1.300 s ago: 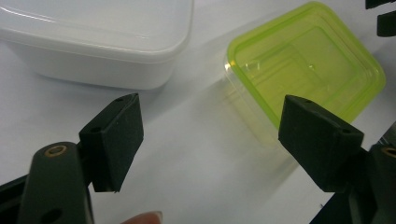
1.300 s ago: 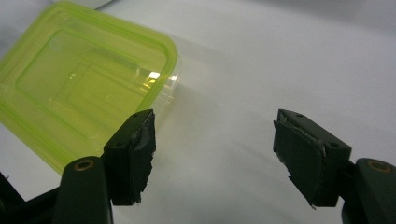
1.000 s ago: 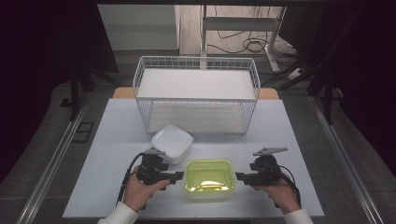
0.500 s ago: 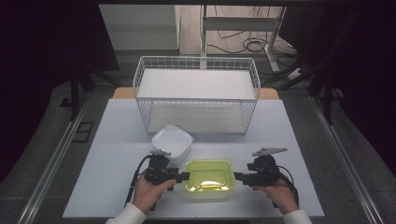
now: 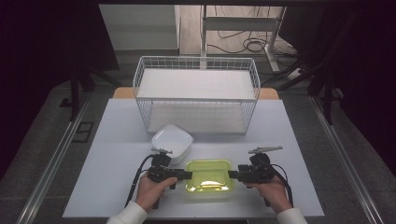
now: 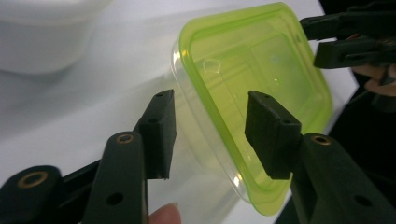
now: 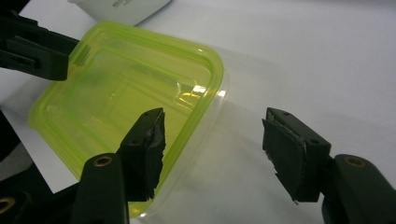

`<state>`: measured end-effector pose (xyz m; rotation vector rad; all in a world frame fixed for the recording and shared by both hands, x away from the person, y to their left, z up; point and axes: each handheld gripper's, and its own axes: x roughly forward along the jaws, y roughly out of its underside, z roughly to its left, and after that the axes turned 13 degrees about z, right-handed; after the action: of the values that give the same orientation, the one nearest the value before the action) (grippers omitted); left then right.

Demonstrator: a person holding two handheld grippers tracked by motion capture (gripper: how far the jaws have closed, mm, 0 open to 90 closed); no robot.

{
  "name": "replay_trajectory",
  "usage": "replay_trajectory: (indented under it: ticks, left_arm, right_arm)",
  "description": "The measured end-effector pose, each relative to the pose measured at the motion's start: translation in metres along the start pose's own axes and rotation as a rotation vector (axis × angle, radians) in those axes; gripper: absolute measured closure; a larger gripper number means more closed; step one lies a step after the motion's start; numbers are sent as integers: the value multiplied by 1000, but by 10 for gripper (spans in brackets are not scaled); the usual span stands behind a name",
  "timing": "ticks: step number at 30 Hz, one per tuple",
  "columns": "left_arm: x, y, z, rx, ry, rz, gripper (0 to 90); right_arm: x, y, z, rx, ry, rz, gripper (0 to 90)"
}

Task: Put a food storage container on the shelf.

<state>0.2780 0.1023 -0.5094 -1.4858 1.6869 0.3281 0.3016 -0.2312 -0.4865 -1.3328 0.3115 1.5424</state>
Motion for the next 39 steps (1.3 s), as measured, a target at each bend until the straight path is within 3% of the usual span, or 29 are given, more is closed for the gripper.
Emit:
replay_trajectory:
  ticks: [4, 7, 10, 12, 13, 16, 21, 26, 31, 39]
  left_arm:
    - [5, 2, 8, -40, 73, 13, 564]
    - [6, 1, 7, -33, 73, 20, 594]
    - [8, 0, 9, -39, 99, 24, 638]
    - [8, -1, 11, -45, 108, 25, 670]
    - [8, -1, 11, -45, 108, 25, 675]
    - [8, -1, 11, -52, 111, 22, 681]
    - [5, -1, 12, -66, 118, 14, 713]
    - [1, 1, 9, -65, 114, -2, 737]
    - [-4, 3, 6, -54, 109, -24, 776]
    - [-11, 5, 2, -29, 126, -49, 788]
  right_arm:
    - [3, -1, 0, 5, -10, 15, 424]
    - [6, -2, -1, 25, -45, 26, 471]
    - [11, -2, -2, 39, -87, 51, 531]
    - [11, -2, -6, 84, -166, 59, 635]
    - [11, -2, -6, 84, -166, 59, 635]
    - [14, 0, -13, 155, -242, 57, 680]
    - [13, 0, -16, 195, -274, 47, 726]
    - [9, 1, -15, 200, -286, 37, 745]
    - [1, 3, -13, 176, -323, -22, 785]
    - [-6, 3, -7, 121, -291, -47, 790]
